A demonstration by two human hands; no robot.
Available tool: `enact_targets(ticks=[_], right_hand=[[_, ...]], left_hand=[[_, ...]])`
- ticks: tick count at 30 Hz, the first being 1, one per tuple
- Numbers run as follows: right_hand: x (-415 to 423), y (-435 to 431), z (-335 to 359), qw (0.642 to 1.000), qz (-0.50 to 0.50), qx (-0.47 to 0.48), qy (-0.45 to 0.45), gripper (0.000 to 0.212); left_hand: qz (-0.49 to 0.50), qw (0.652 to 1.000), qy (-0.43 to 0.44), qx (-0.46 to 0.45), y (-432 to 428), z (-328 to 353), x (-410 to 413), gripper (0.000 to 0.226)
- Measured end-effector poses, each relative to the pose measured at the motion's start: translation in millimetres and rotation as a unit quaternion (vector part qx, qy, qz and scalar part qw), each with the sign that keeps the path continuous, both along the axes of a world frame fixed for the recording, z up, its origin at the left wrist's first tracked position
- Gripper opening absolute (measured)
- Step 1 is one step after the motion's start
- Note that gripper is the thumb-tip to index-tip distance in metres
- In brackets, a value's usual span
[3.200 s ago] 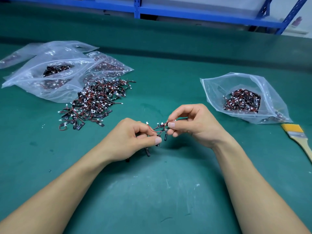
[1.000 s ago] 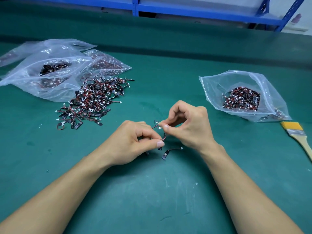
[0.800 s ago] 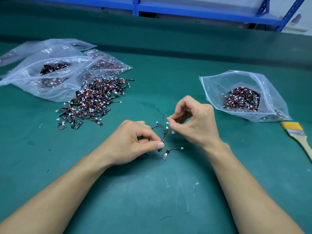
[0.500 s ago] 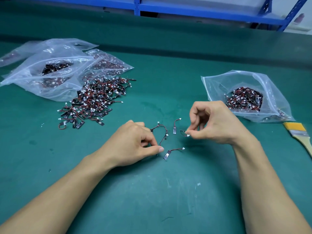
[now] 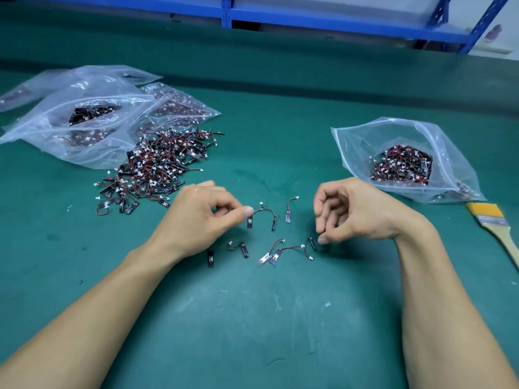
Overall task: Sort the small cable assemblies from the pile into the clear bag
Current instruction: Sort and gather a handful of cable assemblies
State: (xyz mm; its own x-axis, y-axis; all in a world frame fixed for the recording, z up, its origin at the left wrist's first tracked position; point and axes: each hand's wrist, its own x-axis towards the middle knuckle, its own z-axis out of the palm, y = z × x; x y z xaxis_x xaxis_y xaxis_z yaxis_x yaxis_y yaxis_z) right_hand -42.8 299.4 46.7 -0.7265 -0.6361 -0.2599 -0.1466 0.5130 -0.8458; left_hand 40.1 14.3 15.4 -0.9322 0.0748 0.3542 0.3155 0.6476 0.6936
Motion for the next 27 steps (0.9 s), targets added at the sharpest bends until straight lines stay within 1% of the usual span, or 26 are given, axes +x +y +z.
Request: enact_targets(ticks=[6, 12, 14, 18, 22, 27], right_hand=[[-4, -7, -12, 0.999, 0.018, 0.036, -0.014, 0.039], [-5, -6, -14, 0.999, 0.028, 0.027, -0.025, 0.039], [-6, -7, -15, 1.0, 0.006, 0.008, -0.008, 0.034], [-11, -13, -21, 0.996, -0.074, -0.026, 0.03, 0.019], [-14, -18, -28, 0.993, -0.107, -0.026, 0.032, 0.016], [-15, -19, -31, 0.991, -0.121, -0.043, 0.031, 0.017]], left_hand=[[0.062, 0.998, 0.006, 0.019, -20, -9, -11, 0.022], [0.089, 0.995, -0.012, 0.045, -32, -18, -19, 0.016], [0.09, 0.995, -0.018, 0.05, -33, -21, -21, 0.014], [0.087, 0.995, -0.025, 0.053, -36, -25, -24, 0.013], [0.08, 0.995, -0.029, 0.043, -36, -25, -25, 0.013], [0.061, 0.998, -0.018, -0.012, -33, -22, -23, 0.013]])
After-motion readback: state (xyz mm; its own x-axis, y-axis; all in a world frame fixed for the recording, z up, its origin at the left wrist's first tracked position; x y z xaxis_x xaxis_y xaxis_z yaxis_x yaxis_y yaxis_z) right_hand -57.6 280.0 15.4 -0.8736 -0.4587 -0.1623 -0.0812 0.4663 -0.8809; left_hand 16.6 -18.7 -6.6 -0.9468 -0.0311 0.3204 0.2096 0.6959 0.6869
